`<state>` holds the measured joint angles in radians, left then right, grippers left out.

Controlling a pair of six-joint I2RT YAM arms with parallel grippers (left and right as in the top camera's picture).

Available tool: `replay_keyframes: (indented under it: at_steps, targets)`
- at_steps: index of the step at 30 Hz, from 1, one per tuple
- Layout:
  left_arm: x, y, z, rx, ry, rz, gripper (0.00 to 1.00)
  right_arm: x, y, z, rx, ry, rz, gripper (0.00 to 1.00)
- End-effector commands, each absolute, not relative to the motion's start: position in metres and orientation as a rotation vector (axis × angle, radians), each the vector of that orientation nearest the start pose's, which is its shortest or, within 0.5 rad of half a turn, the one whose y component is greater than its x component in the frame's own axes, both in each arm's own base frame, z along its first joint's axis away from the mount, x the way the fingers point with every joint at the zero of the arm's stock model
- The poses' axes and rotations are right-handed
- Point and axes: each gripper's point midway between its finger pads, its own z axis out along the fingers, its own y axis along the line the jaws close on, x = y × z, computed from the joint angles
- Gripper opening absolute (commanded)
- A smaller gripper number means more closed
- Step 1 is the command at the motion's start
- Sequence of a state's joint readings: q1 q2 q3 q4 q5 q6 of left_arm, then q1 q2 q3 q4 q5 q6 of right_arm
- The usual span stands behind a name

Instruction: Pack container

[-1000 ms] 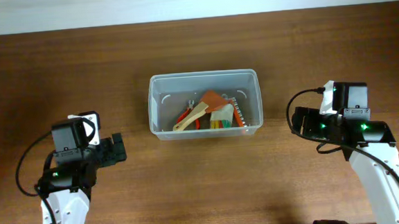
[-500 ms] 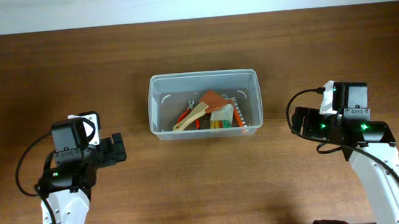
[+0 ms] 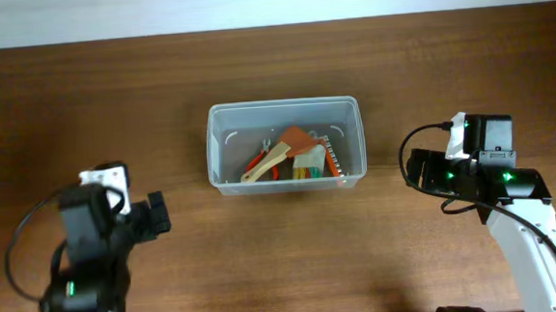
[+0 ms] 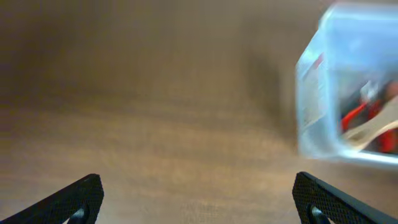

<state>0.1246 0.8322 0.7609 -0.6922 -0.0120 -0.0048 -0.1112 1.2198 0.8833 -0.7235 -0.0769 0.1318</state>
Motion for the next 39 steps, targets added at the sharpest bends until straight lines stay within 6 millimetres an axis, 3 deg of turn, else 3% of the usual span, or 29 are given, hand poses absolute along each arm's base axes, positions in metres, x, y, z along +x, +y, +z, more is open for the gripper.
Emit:
replay_keyframes:
  at_steps: [1, 6, 10, 16, 24, 29, 39]
  targets:
    - [0.244, 0.024, 0.226, -0.114, 2.146, 0.041, 0.99, 0.304, -0.022, 0.129, 0.3, 2.592, 0.098, 0.99]
    - [0.209, 0.02, 0.273, -0.094, 1.919, 0.072, 0.99, 0.304, -0.022, 0.129, 0.3, 2.592, 0.098, 0.99]
    - [0.195, 0.018, 0.279, -0.088, 1.849, 0.07, 0.99, 0.304, -0.022, 0.129, 0.3, 2.592, 0.098, 0.99]
    - [0.196, 0.009, 0.242, -0.047, 1.875, 0.03, 0.99, 0.304, -0.022, 0.129, 0.3, 2.592, 0.098, 0.99]
    - [0.22, -0.007, 0.187, 0.023, 1.825, -0.045, 0.99, 0.304, -0.022, 0.129, 0.3, 2.592, 0.098, 0.99]
    - [0.232, -0.012, 0.173, 0.05, 1.762, -0.073, 0.99, 0.304, -0.022, 0.129, 0.3, 2.592, 0.098, 0.99]
    - [0.237, -0.012, 0.152, 0.049, 1.757, -0.072, 0.99, 0.304, -0.022, 0.129, 0.3, 2.592, 0.098, 0.99]
